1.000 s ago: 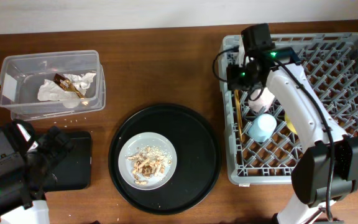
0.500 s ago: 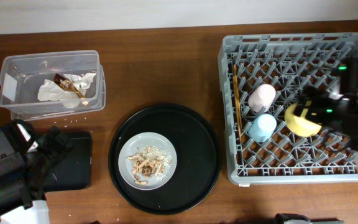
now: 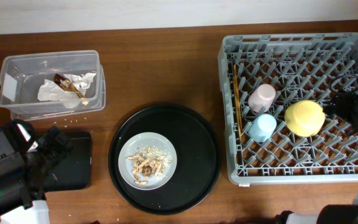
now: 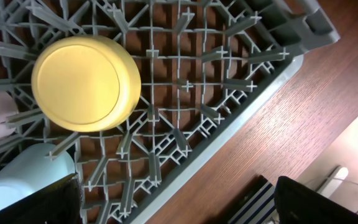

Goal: Sort waste into correct bins and load items into the dishwasher rack
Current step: 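Reach the left gripper to the food-scrap plate on the black tray and grasp it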

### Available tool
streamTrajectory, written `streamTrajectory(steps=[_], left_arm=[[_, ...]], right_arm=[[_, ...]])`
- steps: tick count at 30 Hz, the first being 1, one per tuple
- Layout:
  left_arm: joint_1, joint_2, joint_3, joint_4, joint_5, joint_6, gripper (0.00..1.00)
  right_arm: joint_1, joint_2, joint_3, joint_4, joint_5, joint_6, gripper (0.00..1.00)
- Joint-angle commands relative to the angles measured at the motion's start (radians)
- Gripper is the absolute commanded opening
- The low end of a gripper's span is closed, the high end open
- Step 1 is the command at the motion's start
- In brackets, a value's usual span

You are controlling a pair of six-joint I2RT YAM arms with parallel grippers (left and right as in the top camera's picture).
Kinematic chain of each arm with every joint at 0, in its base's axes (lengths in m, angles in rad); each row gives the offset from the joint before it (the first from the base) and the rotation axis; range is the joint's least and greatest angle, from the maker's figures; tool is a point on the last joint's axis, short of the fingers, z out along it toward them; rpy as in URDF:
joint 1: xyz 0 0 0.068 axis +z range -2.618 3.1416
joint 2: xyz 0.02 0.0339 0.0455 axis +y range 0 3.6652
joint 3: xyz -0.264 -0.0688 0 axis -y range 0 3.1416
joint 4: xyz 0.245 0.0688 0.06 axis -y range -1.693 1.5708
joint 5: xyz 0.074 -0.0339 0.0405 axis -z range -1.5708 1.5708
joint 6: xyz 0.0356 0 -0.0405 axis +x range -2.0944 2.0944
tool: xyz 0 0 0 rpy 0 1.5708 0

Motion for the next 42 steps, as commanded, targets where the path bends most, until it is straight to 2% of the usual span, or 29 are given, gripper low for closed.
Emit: streamTrajectory(steps=[1, 4, 5, 6, 7, 8, 10, 11, 13, 15, 17, 20, 22, 27, 30, 32, 33, 42], left_arm=[[0.005, -0.001, 0.014, 0.02, 0.089, -0.045, 0.99], [0.004, -0.001, 0.014, -0.032, 0.381, -0.074, 0.99], [0.004, -0.001, 0.014, -0.074, 0.528, -0.073, 0.99], [-0.004, -0.001, 0.014, -0.097, 0.6, -0.065, 0.99], [-0.034, -0.002, 0.014, -0.099, 0.695, 0.002, 0.98], [-0.071, -0.002, 0.014, -0.098, 0.753, 0.038, 0.98], [-0.19, -0.002, 0.014, -0.075, 0.763, 0.04, 0.95], [-0.324, 0.001, 0.014, -0.029, 0.722, 0.039, 0.93], [-0.47, 0.008, 0.014, 0.009, 0.611, -0.006, 0.93], [-0.702, 0.057, 0.016, 0.038, 0.374, -0.126, 0.99], [-0.816, 0.109, 0.03, 0.047, 0.284, -0.152, 0.99], [-1.074, 0.385, 0.188, -0.021, 0.079, -0.172, 0.99], [-1.154, 0.565, 0.279, -0.129, -0.143, -0.288, 0.99], [-1.183, 0.868, 0.288, -0.06, -0.172, -0.321, 0.98], [-1.183, 0.948, 0.288, 0.016, -0.172, -0.367, 0.69], [-1.184, 0.957, 0.288, 0.086, -0.183, -0.396, 0.41], [-1.187, 0.961, 0.287, 0.104, -0.212, -0.414, 0.35], [-1.194, 1.064, 0.278, 0.098, -0.232, -0.489, 0.29]], right_arm=[[-0.005, 0.037, -0.007, -0.003, 0.023, 0.009, 0.99], [-0.005, 0.054, -0.007, -0.002, 0.023, 0.009, 0.99], [-0.005, 0.054, -0.007, -0.003, 0.023, 0.009, 0.99], [-0.005, 0.054, -0.007, -0.002, 0.023, 0.009, 0.99], [-0.005, 0.054, -0.007, -0.002, 0.023, 0.009, 0.99], [-0.005, 0.054, -0.007, -0.003, 0.023, 0.009, 0.99], [-0.005, 0.054, -0.007, -0.003, 0.023, 0.009, 0.99], [-0.005, 0.054, -0.007, -0.002, 0.023, 0.009, 0.99], [-0.005, 0.054, -0.007, -0.002, 0.023, 0.009, 0.99], [-0.005, 0.054, -0.007, -0.002, 0.023, 0.009, 0.99], [-0.005, 0.054, -0.007, -0.002, 0.023, 0.009, 0.99], [-0.005, 0.054, -0.007, -0.003, 0.023, 0.009, 0.99], [-0.005, 0.054, -0.007, -0.002, 0.023, 0.009, 0.99], [-0.005, 0.054, -0.007, -0.002, 0.023, 0.009, 0.99], [-0.005, 0.054, -0.007, -0.002, 0.023, 0.009, 0.99], [-0.005, 0.054, -0.007, -0.002, 0.023, 0.009, 0.99], [-0.005, 0.054, -0.007, -0.003, 0.023, 0.009, 0.99], [-0.005, 0.054, -0.007, -0.003, 0.023, 0.009, 0.99]])
